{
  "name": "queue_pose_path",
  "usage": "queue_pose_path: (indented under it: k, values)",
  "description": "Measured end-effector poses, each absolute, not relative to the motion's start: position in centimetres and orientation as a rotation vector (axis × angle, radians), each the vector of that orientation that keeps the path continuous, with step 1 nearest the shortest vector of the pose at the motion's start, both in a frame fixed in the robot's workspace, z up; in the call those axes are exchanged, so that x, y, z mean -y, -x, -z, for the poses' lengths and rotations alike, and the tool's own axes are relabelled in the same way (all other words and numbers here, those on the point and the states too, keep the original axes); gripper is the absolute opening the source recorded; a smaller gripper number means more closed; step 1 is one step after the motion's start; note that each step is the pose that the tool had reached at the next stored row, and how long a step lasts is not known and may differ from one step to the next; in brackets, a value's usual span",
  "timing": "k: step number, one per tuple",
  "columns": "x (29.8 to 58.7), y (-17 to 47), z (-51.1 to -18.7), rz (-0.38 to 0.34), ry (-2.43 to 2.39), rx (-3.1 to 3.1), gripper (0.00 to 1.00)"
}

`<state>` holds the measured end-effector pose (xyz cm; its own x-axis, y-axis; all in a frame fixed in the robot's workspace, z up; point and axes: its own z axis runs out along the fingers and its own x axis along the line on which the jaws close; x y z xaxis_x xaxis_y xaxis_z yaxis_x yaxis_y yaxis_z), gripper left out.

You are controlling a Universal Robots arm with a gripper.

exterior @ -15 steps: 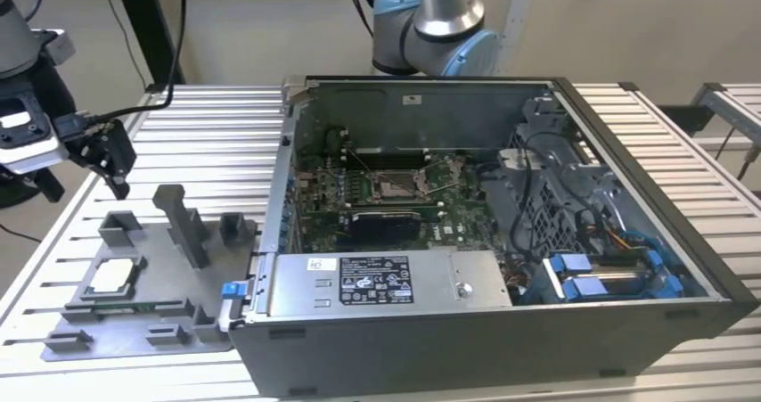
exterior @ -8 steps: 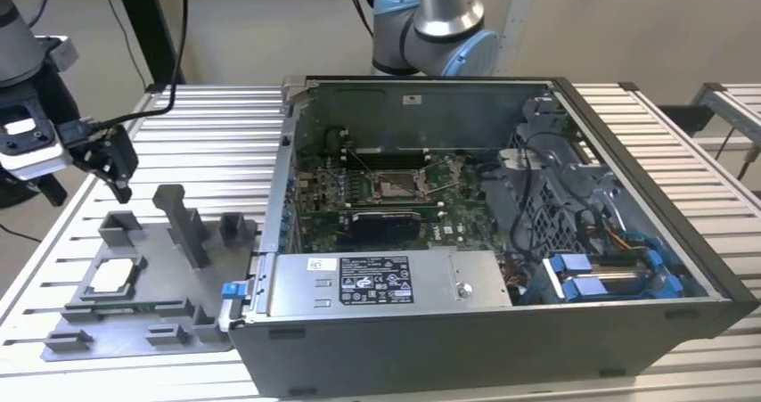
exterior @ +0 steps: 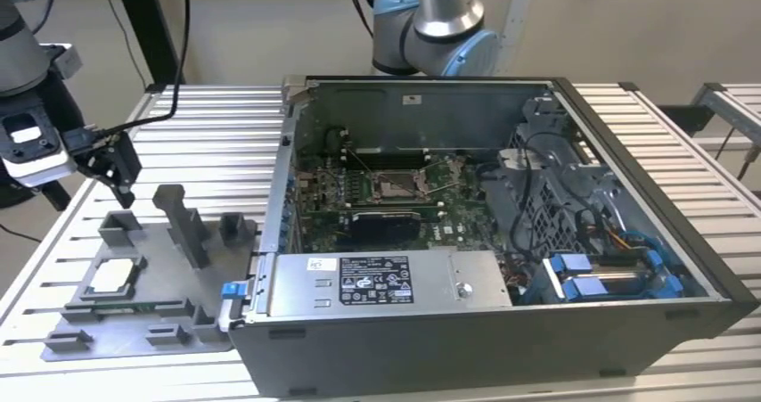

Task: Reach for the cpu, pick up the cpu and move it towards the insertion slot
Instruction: 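Pick up the cpu and move it towards the insertion slot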

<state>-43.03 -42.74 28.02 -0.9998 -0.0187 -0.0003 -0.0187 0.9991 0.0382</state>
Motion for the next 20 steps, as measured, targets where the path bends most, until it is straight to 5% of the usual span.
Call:
queue_pose_path:
  k: [20]
  values:
    - [44.5,43.0,-25.8,0.06,-0.029,3.141,1.0]
